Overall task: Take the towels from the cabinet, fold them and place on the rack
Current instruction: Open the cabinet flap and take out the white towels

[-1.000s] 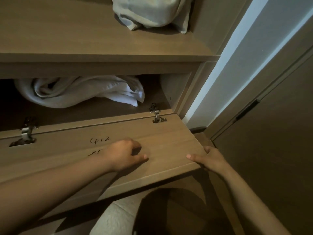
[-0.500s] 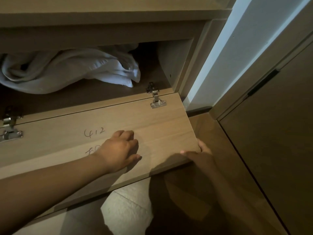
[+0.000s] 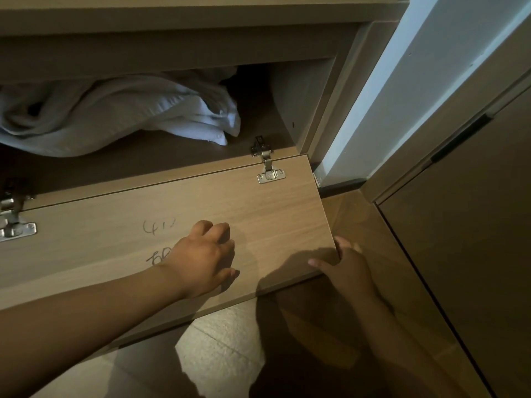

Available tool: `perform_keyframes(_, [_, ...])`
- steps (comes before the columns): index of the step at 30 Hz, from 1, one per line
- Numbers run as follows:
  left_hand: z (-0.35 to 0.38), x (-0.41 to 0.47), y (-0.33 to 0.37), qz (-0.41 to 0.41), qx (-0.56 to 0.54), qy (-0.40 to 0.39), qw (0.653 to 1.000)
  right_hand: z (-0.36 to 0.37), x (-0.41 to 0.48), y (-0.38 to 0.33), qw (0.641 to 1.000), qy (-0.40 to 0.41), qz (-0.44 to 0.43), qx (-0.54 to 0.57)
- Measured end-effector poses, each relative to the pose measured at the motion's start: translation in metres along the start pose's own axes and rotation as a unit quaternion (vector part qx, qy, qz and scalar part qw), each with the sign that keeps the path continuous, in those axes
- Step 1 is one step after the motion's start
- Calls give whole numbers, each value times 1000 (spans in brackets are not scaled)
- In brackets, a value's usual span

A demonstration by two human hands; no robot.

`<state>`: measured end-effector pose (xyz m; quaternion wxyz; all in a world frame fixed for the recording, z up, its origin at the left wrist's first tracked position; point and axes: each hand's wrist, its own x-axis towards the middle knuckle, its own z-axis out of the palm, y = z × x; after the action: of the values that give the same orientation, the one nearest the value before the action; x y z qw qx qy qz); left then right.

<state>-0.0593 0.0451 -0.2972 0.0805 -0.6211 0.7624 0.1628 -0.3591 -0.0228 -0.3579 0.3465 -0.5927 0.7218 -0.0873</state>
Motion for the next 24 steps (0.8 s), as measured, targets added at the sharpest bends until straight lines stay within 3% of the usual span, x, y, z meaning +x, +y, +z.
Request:
perform_keyframes(4, [-3, -2, 1, -2, -2, -24, 1000, 1, -10, -21, 986, 81, -109, -95])
perform_keyframes(7, [-15, -3, -6, 1, -52, -42, 998, 2, -15, -50, 981, 57, -162, -95])
perform_keyframes(10, [-30, -11, -26, -8, -122, -2, 993, 1, -15, -88, 965, 27, -229, -125])
perform_keyframes(14, [-42, -34, -66, -62, -133, 81, 986, 10, -20, -136, 936, 11, -319, -149])
perform_keyframes(18, [-38, -65, -106, -165, -202, 188, 947, 33, -25, -178, 906, -28, -376, -193])
perform_keyframes(24, [-19, -95, -151, -275, -311, 265, 871, 82, -33, -227, 864, -46, -456, -209])
